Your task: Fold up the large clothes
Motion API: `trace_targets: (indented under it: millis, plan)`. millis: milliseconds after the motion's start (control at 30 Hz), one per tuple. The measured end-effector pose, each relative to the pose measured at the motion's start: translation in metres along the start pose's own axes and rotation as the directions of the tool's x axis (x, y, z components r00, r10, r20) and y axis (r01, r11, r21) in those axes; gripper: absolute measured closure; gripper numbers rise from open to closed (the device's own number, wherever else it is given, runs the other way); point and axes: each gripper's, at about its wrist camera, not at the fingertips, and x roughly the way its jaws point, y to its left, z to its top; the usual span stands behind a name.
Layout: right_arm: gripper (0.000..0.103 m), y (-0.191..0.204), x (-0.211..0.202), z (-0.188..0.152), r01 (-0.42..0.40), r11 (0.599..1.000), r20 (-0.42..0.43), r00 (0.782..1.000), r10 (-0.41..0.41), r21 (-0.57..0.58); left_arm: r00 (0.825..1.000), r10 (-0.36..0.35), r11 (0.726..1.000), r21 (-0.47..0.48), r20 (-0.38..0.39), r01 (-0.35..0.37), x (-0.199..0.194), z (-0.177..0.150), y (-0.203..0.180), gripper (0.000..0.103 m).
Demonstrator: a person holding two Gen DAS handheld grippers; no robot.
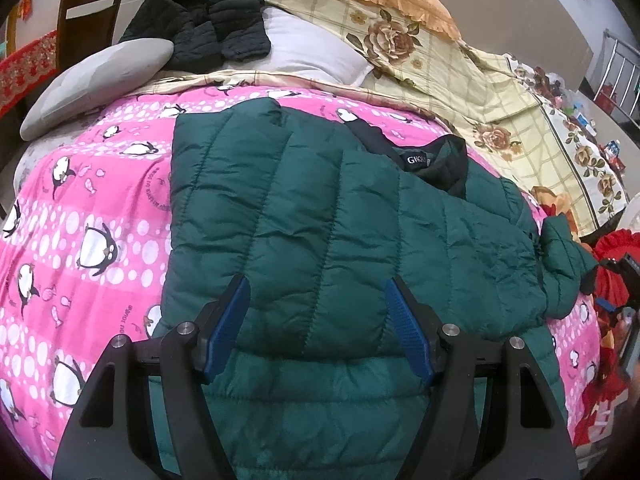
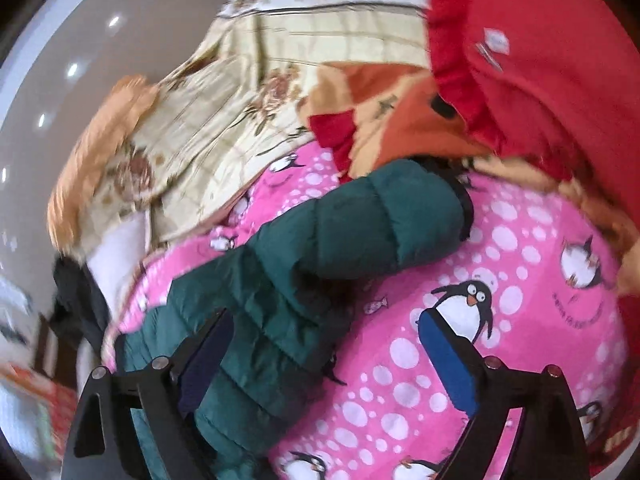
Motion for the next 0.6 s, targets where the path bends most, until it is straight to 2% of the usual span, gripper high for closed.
trace_targets:
  millis: [133,333,433,600]
  plan:
    - [0.011,-0.01,0.01,0.009,-0.001,0.998,-0.013,1.0,0.001,0.057,1.0,-0.005,1.0,0.005,0.006,0.005,-0.003,-0.001,0.001,0.033]
    - [0.008,-0.024,0.02,0.019,-0.073,0.979,0.01,0.997,0.073,0.192,1.0,-0.006,1.0,0.001,-0.003,0.006,-0.001,-0.003,0.003,0.033]
    - [0.006,-0.03,0.028,0.024,-0.076,0.966,0.006,0.997,0.077,0.246,1.0,-0.005,1.0,-0.006,-0.01,0.005,0.001,-0.004,0.003,0.033]
    - [0.006,-0.031,0.036,0.034,-0.068,0.962,0.015,0.998,0.066,0.265,1.0,-0.003,1.0,-0.01,-0.015,0.003,0.003,-0.005,0.004,0.033]
